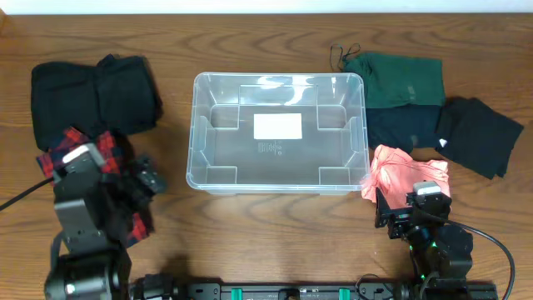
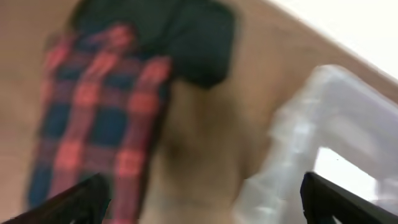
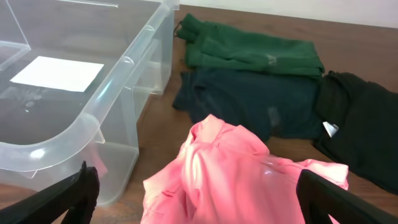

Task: Pack container
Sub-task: 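Grasp the red plaid shirt edge with the left gripper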

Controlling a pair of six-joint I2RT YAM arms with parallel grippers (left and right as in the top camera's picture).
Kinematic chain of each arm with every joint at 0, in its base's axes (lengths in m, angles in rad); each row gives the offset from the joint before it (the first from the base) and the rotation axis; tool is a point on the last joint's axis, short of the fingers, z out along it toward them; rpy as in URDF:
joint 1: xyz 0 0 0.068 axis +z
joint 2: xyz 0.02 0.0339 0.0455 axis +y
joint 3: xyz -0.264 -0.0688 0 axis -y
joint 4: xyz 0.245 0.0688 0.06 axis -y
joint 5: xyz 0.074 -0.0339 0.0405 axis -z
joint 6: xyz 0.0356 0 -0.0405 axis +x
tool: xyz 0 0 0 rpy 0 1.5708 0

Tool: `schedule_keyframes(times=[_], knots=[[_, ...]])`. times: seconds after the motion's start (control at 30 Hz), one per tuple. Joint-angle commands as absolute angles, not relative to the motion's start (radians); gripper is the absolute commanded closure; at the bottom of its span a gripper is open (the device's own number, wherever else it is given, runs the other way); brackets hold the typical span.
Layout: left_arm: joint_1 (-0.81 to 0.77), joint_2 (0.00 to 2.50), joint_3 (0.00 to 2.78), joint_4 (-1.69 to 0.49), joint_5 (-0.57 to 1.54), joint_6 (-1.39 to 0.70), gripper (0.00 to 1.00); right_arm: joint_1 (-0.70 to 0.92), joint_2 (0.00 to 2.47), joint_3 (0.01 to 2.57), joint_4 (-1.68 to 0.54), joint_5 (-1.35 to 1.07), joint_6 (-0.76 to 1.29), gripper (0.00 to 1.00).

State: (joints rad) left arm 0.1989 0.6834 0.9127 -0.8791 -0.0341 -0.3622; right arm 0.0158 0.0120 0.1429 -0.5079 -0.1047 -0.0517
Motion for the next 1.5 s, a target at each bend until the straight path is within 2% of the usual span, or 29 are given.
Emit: schedule_keyframes(times=[0.0, 0.17, 0.33, 0.57, 0.63, 0.83, 1.07, 1.27, 1.47], knots=[[0.327, 0.739, 0.927, -0.929, -0.089, -0.416, 0.0, 0.008, 0.006, 0.14, -0.509, -0.113, -0.038, 0.01], [0.588, 0.805, 0.927, -0.941, -0.025, -0.418, 0.02, 0.008, 0.006, 0.14, -0.509, -0.113, -0.038, 0.01], [0.807, 0.908, 0.927, -0.904, 0.133, -0.301, 0.02, 0.008, 0.006, 0.14, -0.509, -0.113, -0.038, 0.01], [0.948, 1.119, 0.927, -0.795, 0.278, -0.243, 0.01, 0.008, 0.006, 0.14, -0.509, -0.113, -0.038, 0.01], [0.991, 1.175, 0.927, -0.776, 0.275, -0.243, 0.12, 0.008, 0.006, 0.14, -0.509, -0.113, -0.038, 0.01], [1.122, 1.271, 0.927, -0.766, 0.266, -0.167, 0.11, 0.008, 0.006, 0.14, -0.509, -0.113, -0.038, 0.01], [1.16, 1.36, 0.926, -0.662, 0.298, -0.111, 0.14, 0.008, 0.006, 0.14, -0.509, -0.113, -0.038, 0.01], [1.16, 1.469, 0.926, -0.594, 0.581, 0.136, 0.14, 0.008, 0.006, 0.14, -0.509, -0.113, -0.038, 0.01], [1.16, 1.578, 0.926, -0.589, 0.628, 0.218, 0.14, 0.008, 0.006, 0.14, -0.509, -0.112, -0.038, 0.01]])
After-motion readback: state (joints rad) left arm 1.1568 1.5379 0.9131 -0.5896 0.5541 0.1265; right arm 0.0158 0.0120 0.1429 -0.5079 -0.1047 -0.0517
